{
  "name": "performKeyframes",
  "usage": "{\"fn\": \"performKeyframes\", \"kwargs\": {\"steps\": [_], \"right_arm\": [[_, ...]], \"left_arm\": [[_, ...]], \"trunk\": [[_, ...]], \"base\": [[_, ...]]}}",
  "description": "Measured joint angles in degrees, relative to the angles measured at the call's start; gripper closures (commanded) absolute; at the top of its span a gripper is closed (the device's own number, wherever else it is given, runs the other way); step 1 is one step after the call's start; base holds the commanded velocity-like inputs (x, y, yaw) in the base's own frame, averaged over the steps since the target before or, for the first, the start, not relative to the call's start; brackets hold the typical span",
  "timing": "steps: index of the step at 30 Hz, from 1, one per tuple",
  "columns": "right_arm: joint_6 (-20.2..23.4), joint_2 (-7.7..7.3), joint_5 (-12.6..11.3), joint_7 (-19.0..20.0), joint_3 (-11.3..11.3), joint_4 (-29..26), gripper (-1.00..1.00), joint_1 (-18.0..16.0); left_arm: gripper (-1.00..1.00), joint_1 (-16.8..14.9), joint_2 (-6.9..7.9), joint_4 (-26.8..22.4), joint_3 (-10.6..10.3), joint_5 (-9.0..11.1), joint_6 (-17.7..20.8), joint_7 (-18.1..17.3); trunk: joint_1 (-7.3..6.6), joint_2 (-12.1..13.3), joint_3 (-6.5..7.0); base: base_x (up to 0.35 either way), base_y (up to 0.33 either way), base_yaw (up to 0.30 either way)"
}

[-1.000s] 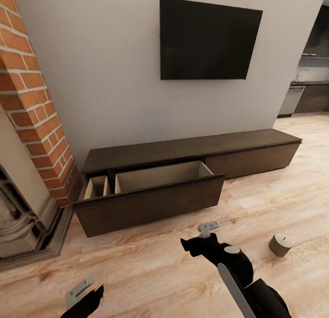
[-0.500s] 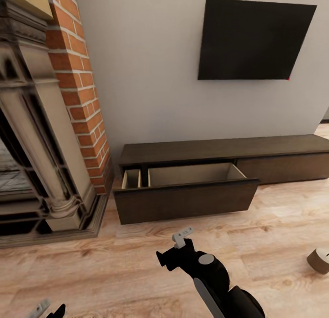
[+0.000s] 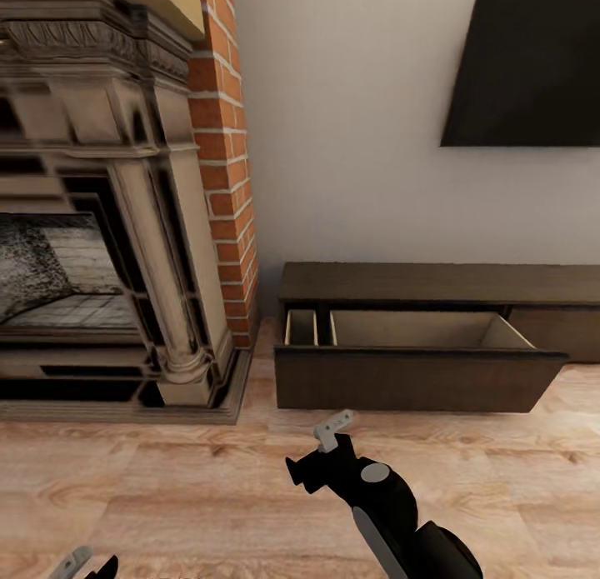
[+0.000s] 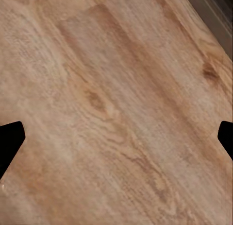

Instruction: Place each of the two pumpkins and all three candles from the living room inside a cabinet in the living room (use any cabinet), then make sure every cabinet is closed, and position the cauldron so it is next to a table in the living room.

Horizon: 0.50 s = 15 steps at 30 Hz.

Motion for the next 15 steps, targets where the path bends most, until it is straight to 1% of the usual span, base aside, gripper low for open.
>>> {"fn": "performKeyframes", "kwargs": {"steps": [15], "right_arm": [[0.0,0.6,0.1,0.0,0.1,0.0,-1.0,0.1]], "left_arm": [[-1.0,0.0,0.12,0.2,0.1,0.0,0.0,0.1]], "trunk": [[0.0,0.0,0.0]], "base": [[0.083,0.296,0.297]]}}
